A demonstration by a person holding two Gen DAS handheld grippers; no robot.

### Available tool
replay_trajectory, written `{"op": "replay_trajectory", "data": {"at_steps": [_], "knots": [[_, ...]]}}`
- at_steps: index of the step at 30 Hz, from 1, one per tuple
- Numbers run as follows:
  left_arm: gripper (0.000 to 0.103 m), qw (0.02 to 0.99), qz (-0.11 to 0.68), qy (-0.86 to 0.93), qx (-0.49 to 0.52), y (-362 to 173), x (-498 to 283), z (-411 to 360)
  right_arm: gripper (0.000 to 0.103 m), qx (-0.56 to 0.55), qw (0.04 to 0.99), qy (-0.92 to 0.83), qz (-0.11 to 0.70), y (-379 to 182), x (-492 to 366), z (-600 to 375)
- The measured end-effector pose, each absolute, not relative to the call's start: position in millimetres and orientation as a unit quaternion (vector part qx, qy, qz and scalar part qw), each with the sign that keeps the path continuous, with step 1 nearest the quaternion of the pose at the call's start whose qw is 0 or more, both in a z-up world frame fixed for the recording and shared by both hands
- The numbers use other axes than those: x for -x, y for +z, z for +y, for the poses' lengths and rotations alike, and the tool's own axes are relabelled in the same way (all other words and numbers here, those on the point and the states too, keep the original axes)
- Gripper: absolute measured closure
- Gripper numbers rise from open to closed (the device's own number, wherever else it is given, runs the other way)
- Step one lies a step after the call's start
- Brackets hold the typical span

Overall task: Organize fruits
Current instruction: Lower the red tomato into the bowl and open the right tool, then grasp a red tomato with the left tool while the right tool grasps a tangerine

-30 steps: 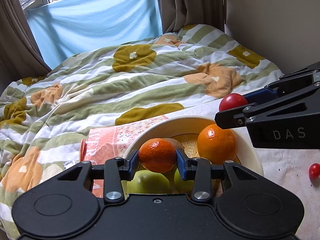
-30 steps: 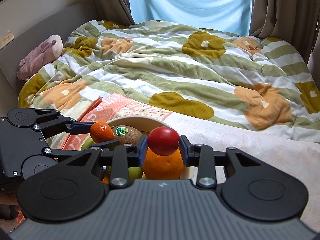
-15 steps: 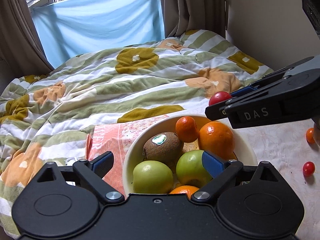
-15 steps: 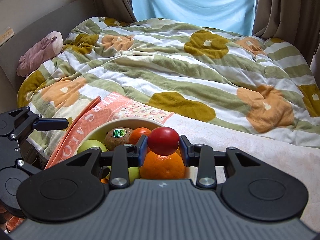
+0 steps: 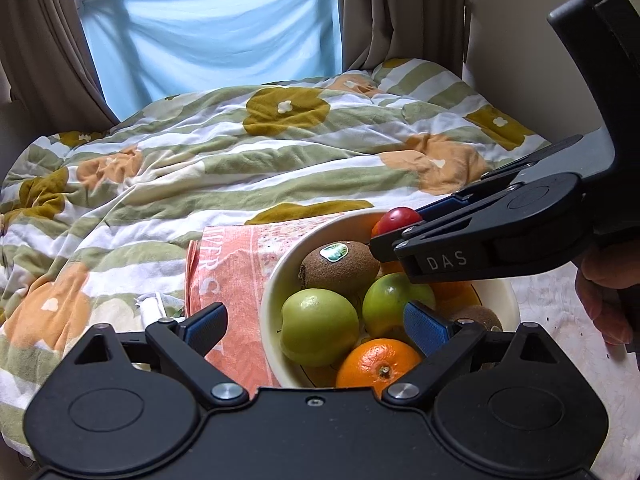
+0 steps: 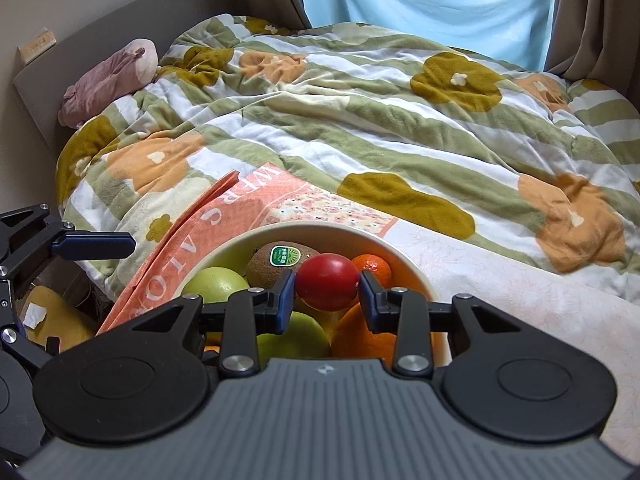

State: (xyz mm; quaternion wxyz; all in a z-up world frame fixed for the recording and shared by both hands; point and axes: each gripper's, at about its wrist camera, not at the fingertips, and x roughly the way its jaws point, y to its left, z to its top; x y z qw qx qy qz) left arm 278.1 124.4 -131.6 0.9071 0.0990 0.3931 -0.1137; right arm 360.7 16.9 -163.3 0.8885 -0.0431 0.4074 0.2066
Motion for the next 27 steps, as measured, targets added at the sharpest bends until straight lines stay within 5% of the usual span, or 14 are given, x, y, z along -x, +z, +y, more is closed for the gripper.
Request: {"op": "replay_trajectory", "data": {"at_steps": [3,7,27], "knots": [[0.006,0.907,0.393,-0.113,-0.099,-131,-279,126,0.043,0.043,0.890,0.211,0.402,-164,-359,18],[0.006,0.908,0.391,-0.112,-0.095,-130,-279,128,0.001,0.036,0.894,0.212,0.393,-161,-355,19],[0.001,0.937,0.329,-0.081,-0.087,-62,-234,112,0.000,0.019,0.925,0.159,0.344,-74,-291,-24]]}}
